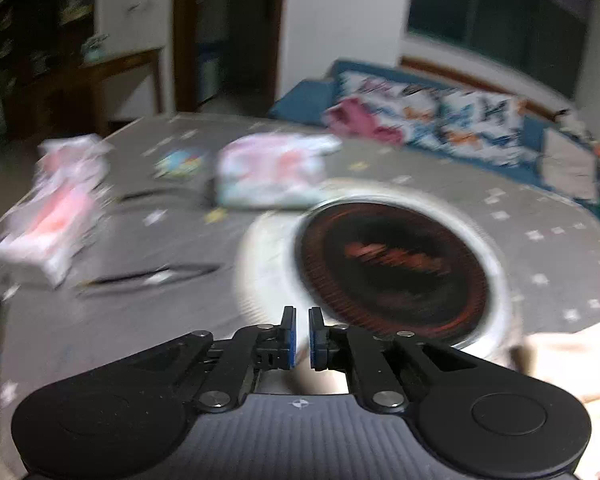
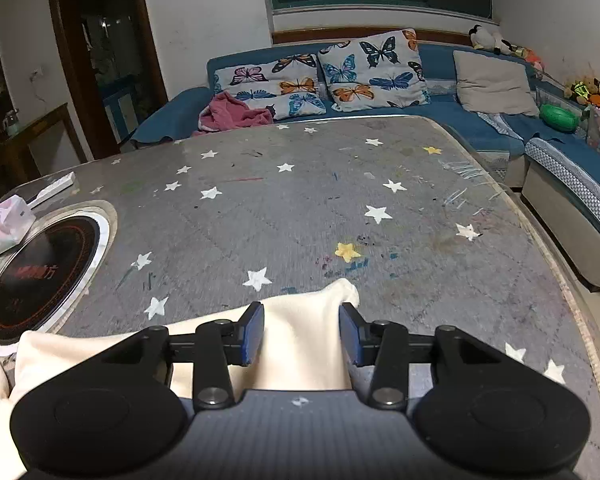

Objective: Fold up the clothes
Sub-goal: 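Grasp the sweatshirt edge with both grippers and pull it outward to spread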

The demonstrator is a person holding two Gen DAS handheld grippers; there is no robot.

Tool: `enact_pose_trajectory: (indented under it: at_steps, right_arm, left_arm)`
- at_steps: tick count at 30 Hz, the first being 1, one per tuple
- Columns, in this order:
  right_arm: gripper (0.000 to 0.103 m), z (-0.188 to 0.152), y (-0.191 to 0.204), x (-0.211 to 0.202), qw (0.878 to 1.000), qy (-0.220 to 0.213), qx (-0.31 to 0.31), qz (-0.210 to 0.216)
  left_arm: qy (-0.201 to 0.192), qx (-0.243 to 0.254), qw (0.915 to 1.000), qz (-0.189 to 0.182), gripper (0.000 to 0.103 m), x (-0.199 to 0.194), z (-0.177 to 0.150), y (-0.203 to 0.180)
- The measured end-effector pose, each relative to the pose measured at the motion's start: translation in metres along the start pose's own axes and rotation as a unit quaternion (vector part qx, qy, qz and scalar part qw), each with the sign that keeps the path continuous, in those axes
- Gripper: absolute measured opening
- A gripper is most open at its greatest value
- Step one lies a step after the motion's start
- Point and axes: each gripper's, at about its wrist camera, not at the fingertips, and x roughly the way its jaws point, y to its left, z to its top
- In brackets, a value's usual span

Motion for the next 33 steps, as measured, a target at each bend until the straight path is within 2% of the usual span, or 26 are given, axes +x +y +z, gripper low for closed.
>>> enact_pose_trajectory:
  at_steps: [2, 4, 6, 9, 11, 13, 16, 20, 22, 23, 25, 28, 31, 33]
  right_arm:
    - [0.041, 0.002, 0.000, 0.002, 1.000, 0.002, 0.002, -0.002]
    - [0.038, 0.003, 0.001, 0.004, 1.000, 0.004, 0.003, -0.005]
    - [0.035, 0.005, 0.001, 0.007, 1.000, 0.006, 0.002, -0.009]
    - [0.030, 0.006, 0.000, 0.011, 1.000, 0.011, 0.004, -0.010]
    - [0.027, 0.007, -0.001, 0.014, 1.000, 0.015, 0.006, -0.011]
    - [0.020, 0.007, -0.002, 0.015, 1.000, 0.018, 0.005, -0.013]
    - [0.014, 0.006, -0.005, 0.016, 1.000, 0.018, 0.006, -0.012]
    - [0.009, 0.005, -0.008, 0.012, 1.000, 0.015, 0.005, -0.006]
    - [0.006, 0.005, -0.010, 0.010, 1.000, 0.013, 0.005, -0.003]
    - [0.005, 0.005, -0.011, 0.010, 1.000, 0.012, 0.007, -0.001]
    - [0.004, 0.006, -0.012, 0.007, 1.000, 0.006, 0.011, 0.000]
    - [0.004, 0.006, -0.014, -0.004, 1.000, -0.008, 0.019, 0.012]
    - [0.003, 0.002, -0.015, -0.026, 0.999, -0.031, 0.017, 0.029]
    - [0.003, -0.004, -0.016, -0.042, 0.998, -0.044, 0.012, 0.040]
  left_arm:
    - [0.008, -0.009, 0.9999, 0.001, 0.013, 0.000, -0.001, 0.009]
    - [0.008, 0.005, 0.9996, -0.028, 0.016, -0.003, -0.002, -0.001]
    - [0.013, 0.026, 0.9966, -0.077, 0.020, -0.003, -0.001, -0.025]
    - [0.030, 0.056, 0.9868, -0.149, 0.041, 0.002, -0.002, -0.065]
    - [0.044, 0.078, 0.9796, -0.180, 0.043, 0.010, -0.003, -0.095]
    - [0.053, 0.098, 0.9745, -0.195, 0.046, 0.021, -0.004, -0.121]
    - [0.071, 0.119, 0.9688, -0.206, 0.048, 0.040, -0.008, -0.151]
    - [0.085, 0.151, 0.9622, -0.210, 0.045, 0.056, -0.016, -0.173]
    - [0.088, 0.165, 0.9585, -0.215, 0.024, 0.061, -0.020, -0.177]
    - [0.085, 0.166, 0.9581, -0.218, 0.019, 0.061, -0.021, -0.178]
    - [0.074, 0.164, 0.9586, -0.220, 0.014, 0.061, -0.020, -0.179]
    - [0.038, 0.151, 0.9568, -0.245, 0.013, 0.042, -0.016, -0.172]
    - [-0.010, 0.164, 0.9430, -0.290, 0.013, 0.013, -0.017, -0.167]
    - [-0.029, 0.187, 0.9281, -0.320, 0.013, -0.004, -0.026, -0.163]
